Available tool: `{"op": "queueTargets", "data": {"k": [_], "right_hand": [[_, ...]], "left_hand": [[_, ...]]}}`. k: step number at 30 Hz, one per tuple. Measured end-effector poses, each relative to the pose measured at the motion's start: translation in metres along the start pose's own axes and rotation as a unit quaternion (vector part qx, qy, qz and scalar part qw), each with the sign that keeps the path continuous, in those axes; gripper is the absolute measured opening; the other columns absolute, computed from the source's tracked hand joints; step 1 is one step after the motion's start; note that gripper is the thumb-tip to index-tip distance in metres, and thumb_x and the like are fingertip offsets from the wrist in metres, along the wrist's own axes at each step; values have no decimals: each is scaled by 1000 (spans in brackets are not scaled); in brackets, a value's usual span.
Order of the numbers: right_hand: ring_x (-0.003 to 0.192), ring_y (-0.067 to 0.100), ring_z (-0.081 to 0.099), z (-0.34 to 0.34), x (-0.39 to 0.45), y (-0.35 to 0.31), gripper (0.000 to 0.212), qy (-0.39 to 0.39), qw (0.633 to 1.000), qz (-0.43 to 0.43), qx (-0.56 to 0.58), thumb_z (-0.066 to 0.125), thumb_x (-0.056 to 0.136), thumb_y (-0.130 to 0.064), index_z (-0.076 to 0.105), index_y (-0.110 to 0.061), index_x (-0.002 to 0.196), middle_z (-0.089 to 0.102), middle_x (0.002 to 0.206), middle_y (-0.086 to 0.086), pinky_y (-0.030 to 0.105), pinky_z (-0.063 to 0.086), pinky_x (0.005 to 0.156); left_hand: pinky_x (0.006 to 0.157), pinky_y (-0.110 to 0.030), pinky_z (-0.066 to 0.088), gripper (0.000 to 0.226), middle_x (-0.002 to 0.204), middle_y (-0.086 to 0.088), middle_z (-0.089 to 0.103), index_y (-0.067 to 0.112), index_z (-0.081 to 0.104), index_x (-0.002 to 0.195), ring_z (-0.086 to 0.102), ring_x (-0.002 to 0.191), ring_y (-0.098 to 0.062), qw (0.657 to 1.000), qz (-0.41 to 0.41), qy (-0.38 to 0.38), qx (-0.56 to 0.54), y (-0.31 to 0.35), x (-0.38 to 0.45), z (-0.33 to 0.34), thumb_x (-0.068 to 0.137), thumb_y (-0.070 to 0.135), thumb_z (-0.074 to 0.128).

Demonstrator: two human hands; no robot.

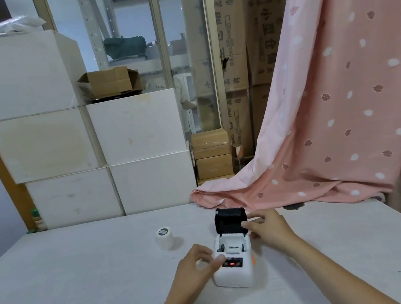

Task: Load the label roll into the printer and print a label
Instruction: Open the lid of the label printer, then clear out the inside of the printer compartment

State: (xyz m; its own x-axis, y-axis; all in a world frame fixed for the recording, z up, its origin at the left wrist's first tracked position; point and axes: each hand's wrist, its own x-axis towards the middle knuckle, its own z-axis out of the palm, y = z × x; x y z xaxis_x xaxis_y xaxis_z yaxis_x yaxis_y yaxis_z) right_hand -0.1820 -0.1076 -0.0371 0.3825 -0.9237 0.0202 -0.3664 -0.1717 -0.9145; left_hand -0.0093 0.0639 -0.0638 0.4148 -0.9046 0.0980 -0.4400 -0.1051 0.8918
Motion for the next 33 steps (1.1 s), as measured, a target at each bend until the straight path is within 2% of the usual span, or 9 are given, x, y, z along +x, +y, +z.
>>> {"op": "queueTargets", "data": {"k": [5, 10, 13, 16, 18, 21, 24, 28, 33], "right_hand": [[93, 22, 79, 3, 0, 0, 43, -24, 999, 26, 20, 78, 91, -20, 63, -13, 131, 79, 111, 5, 42, 61, 97], [83, 18, 70, -8, -14, -19, 39, -39, 990, -9, -138, 62, 94, -9, 58, -19, 132, 68, 121, 5, 27, 57, 63], [106, 27, 67, -6, -27, -39, 39, -40, 950, -40, -306, 57, 95, -10, 61, -15, 134, 66, 122, 11, 38, 58, 87], [114, 31, 65, -4, -47, -62, 31, -82, 922, -12, -379, 64, 98, -28, 60, -7, 121, 64, 120, 11, 37, 54, 86], [113, 27, 63, -3, -59, -70, 54, -138, 897, 33, -418, 75, 88, -51, 53, -12, 118, 61, 119, 6, 32, 46, 77], [127, 27, 60, 9, -67, -62, 100, -164, 878, 65, -444, 87, 69, -63, 41, -9, 140, 59, 138, 7, 33, 47, 85], [130, 28, 55, 17, -65, -52, 104, -146, 896, 53, -415, 92, 66, -53, 39, -7, 142, 54, 140, 9, 33, 48, 92], [139, 28, 50, 7, -54, -48, 117, -167, 910, 4, -380, 92, 75, -33, 20, -8, 163, 46, 152, 10, 33, 48, 106], [149, 28, 42, -13, -40, -49, 120, -231, 894, -45, -381, 87, 81, -15, 5, -27, 169, 34, 167, 6, 38, 41, 117]], "left_hand": [[98, -22, 42, 65, 100, 17, 66, 53, 54, 125, 59, 106, 5, 994, 57, -70, 66, -3, 2, 2, 65, 61, 79], [110, -21, 34, 83, 118, 23, 58, 65, 44, 131, 49, 120, 5, 971, 99, -141, 166, -10, 14, -4, 58, 69, 82], [104, -8, 32, 69, 123, 15, 60, 64, 46, 127, 50, 120, 6, 968, 99, -172, 151, -11, 18, -9, 73, 44, 83], [108, -21, 42, 53, 109, 8, 66, 52, 59, 125, 61, 112, -5, 980, 112, -120, 111, -18, 19, -4, 81, 30, 78], [104, -25, 45, 49, 101, 9, 66, 51, 62, 120, 62, 104, -5, 982, 122, -83, 114, -19, 17, 2, 78, 34, 81], [91, -22, 47, 50, 92, 10, 62, 58, 61, 107, 60, 94, -4, 983, 119, -31, 135, -15, 12, 13, 64, 51, 85], [79, -24, 45, 47, 78, 12, 56, 57, 61, 106, 54, 82, -3, 979, 120, 23, 161, -11, 8, 28, 64, 54, 83], [65, -17, 38, 37, 57, 12, 43, 37, 68, 120, 47, 62, -4, 975, 107, 81, 175, -13, 2, 39, 87, 21, 71], [58, -19, 41, 35, 48, 7, 47, 42, 64, 122, 50, 53, -6, 980, 90, 57, 170, -10, 2, 38, 91, 27, 67]]}}
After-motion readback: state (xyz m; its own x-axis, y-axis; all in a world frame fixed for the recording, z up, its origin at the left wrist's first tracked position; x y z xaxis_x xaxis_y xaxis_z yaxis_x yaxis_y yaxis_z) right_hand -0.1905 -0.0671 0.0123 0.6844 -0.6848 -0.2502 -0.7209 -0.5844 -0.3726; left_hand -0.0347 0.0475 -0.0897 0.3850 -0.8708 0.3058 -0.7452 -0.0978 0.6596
